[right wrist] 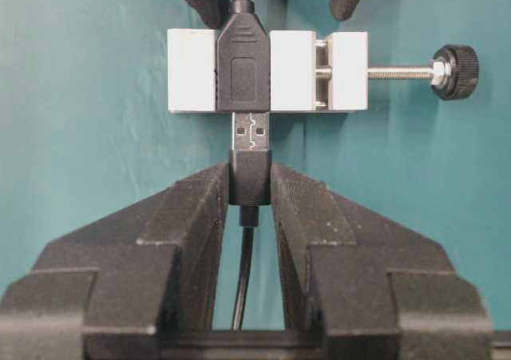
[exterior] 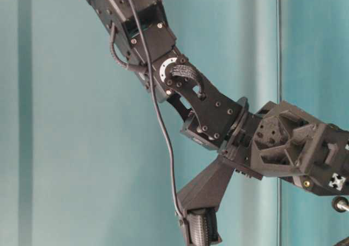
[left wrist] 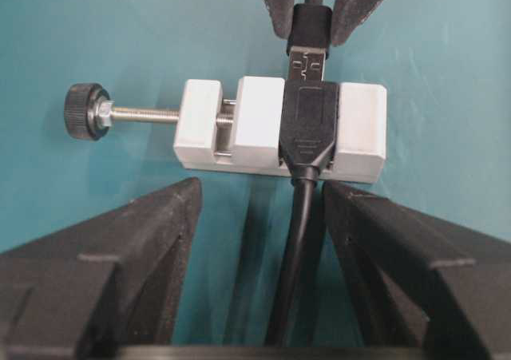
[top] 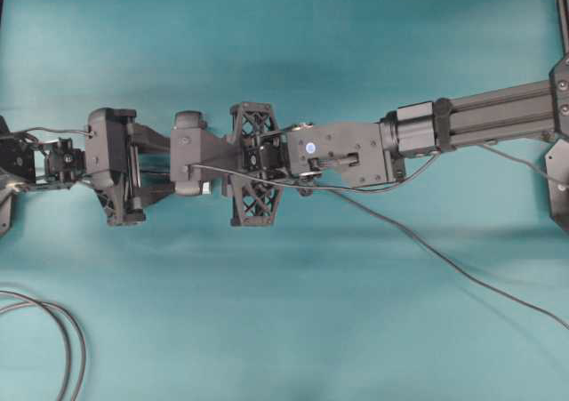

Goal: Insert the USB cable into the female connector supported by the left arm.
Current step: 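Align the USB plug tip with the female connector in the clamp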

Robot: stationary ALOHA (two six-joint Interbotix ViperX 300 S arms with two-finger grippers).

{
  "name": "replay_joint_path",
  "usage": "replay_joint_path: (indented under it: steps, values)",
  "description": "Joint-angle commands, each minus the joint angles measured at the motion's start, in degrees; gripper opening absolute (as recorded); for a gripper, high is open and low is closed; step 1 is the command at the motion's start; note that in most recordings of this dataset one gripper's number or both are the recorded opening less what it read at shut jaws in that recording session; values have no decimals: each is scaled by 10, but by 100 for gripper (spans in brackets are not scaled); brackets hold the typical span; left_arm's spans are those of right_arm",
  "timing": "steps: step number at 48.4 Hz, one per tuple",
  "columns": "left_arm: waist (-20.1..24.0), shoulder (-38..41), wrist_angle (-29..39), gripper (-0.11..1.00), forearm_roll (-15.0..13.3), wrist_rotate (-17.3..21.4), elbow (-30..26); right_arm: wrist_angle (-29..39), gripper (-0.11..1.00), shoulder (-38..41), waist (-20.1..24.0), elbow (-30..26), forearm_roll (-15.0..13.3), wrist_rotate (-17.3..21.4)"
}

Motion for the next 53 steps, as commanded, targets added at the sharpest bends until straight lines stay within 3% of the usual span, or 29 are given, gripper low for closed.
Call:
replay_joint_path:
  steps: [1, 53]
  values:
    - [4, 3, 11, 69, -3, 14, -3, -6, 21, -22, -1, -6, -1, 0]
    - [4, 3, 11, 69, -3, 14, -4, -2, 21, -18, -2, -10, -1, 0]
